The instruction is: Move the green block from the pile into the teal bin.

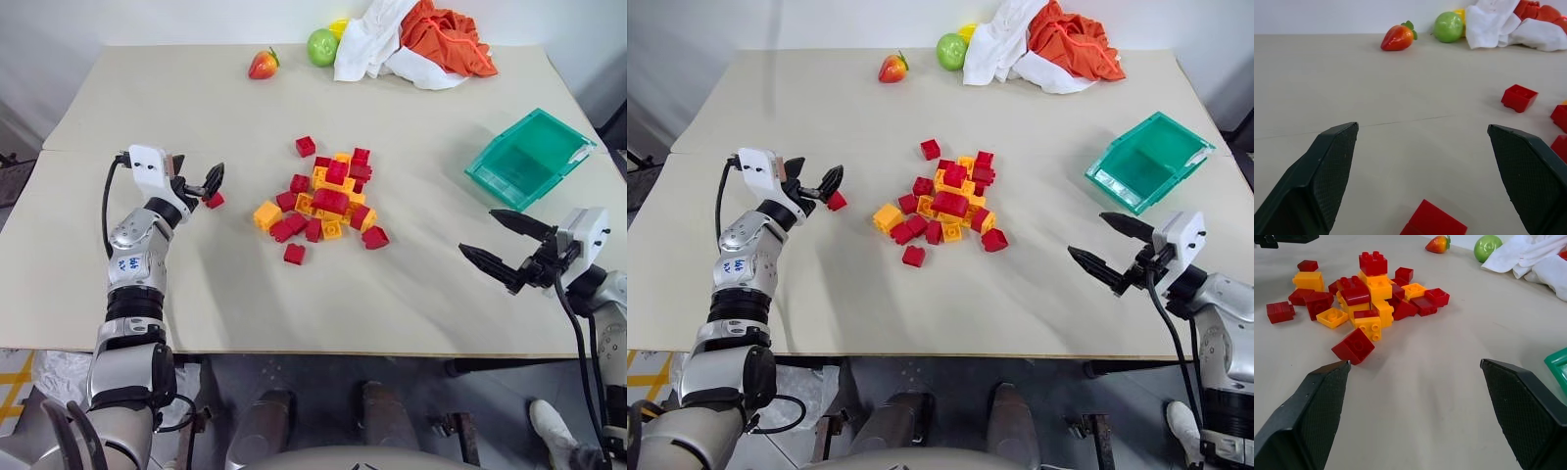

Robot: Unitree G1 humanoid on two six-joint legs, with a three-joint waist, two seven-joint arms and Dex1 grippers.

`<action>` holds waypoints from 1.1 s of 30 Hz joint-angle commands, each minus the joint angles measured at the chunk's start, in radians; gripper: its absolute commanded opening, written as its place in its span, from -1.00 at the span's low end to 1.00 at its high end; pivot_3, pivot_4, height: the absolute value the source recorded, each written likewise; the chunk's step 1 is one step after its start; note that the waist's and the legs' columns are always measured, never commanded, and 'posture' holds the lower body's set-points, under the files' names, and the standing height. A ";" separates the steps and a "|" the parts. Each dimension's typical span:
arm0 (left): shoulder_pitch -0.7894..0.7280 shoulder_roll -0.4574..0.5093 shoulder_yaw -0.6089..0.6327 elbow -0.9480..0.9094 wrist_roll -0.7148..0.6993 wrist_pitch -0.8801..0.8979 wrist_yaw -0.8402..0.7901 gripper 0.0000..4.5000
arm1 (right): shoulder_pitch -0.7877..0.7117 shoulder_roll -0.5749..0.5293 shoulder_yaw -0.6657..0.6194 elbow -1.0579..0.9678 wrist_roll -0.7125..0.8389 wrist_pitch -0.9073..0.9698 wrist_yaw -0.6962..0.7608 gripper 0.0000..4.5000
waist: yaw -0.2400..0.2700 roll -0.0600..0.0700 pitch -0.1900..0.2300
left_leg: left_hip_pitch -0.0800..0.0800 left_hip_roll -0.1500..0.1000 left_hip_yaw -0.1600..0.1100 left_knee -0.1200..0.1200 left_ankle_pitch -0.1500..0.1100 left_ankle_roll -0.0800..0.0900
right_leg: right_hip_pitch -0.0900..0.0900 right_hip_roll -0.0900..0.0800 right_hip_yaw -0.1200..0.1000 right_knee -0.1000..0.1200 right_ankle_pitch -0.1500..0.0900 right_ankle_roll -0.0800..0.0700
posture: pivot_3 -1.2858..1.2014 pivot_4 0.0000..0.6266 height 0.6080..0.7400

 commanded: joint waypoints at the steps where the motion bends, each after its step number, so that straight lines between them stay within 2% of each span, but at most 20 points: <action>1: 0.000 0.013 0.017 -0.034 -0.012 -0.018 -0.011 1.00 | -0.010 -0.019 -0.013 -0.006 0.000 -0.013 0.008 0.98 | 0.000 0.000 0.000 | 0.000 0.000 0.000 0.000 0.000 0.000 | 0.000 0.000 0.000 0.000 0.000 0.000 | 0.03 -0.52 1.00; 6: 0.000 0.020 0.024 -0.051 -0.030 -0.011 -0.041 1.00 | -0.019 -0.028 -0.004 -0.010 -0.008 0.008 -0.001 0.98 | 0.000 0.000 0.000 | 0.000 0.000 0.000 0.000 0.000 0.000 | 0.000 0.000 0.000 0.000 0.000 0.000 | 0.03 -0.52 1.00; 14: 0.054 0.121 0.002 -0.178 -0.072 0.098 -0.231 1.00 | -0.118 -0.051 0.076 -0.110 -0.047 0.146 -0.099 0.98 | -0.012 0.000 0.000 | 0.000 0.000 0.000 0.000 0.000 0.000 | 0.000 0.000 0.001 0.001 0.000 0.000 | 0.03 -0.52 1.00; 16: 0.098 0.151 0.000 -0.234 -0.110 0.076 -0.362 1.00 | -0.171 -0.060 0.114 -0.150 -0.065 0.219 -0.143 0.98 | -0.016 0.000 0.000 | 0.000 0.001 0.000 0.000 0.000 0.000 | -0.001 0.000 0.002 0.001 0.000 0.000 | 0.03 -0.52 1.00; 20: 0.144 0.211 -0.011 -0.258 -0.116 0.084 -0.487 1.00 | -0.257 -0.043 0.198 -0.224 -0.057 0.294 -0.151 0.58 | -0.023 0.000 0.000 | 0.000 0.003 0.000 0.000 0.000 0.000 | -0.001 0.000 0.001 0.001 0.000 0.000 | 0.03 -0.52 1.00; 23: 0.164 0.244 -0.001 -0.255 -0.146 0.105 -0.573 1.00 | -0.319 -0.015 0.274 -0.269 -0.066 0.382 -0.191 0.10 | -0.023 0.000 0.000 | 0.000 0.003 0.000 0.000 0.000 0.000 | -0.001 0.000 0.001 0.001 0.000 -0.001 | 0.03 -0.52 1.00; 28: 0.201 0.236 0.082 -0.260 -0.366 0.127 -0.894 1.00 | -0.464 0.104 0.452 -0.300 -0.124 0.536 -0.296 -0.65 | -0.030 0.000 0.000 | -0.001 0.005 0.000 0.000 0.000 0.000 | -0.002 0.000 0.002 0.001 0.000 -0.001 | 0.03 -0.52 1.00; 30: 0.218 0.249 0.079 -0.257 -0.366 0.102 -0.959 1.00 | -0.508 0.160 0.496 -0.292 -0.139 0.588 -0.338 -0.95 | -0.031 0.000 0.000 | -0.002 0.006 0.001 0.000 -0.001 0.000 | -0.004 0.001 0.003 0.002 0.000 -0.001 | 0.03 -0.52 1.00; 33: 0.252 0.283 0.053 -0.249 -0.325 0.051 -1.040 1.00 | -0.572 0.280 0.558 -0.249 -0.174 0.634 -0.420 -0.98 | -0.034 0.000 0.000 | -0.002 0.006 0.001 -0.001 -0.001 0.000 | -0.004 0.001 0.003 0.002 0.000 -0.001 | 0.03 -0.52 1.00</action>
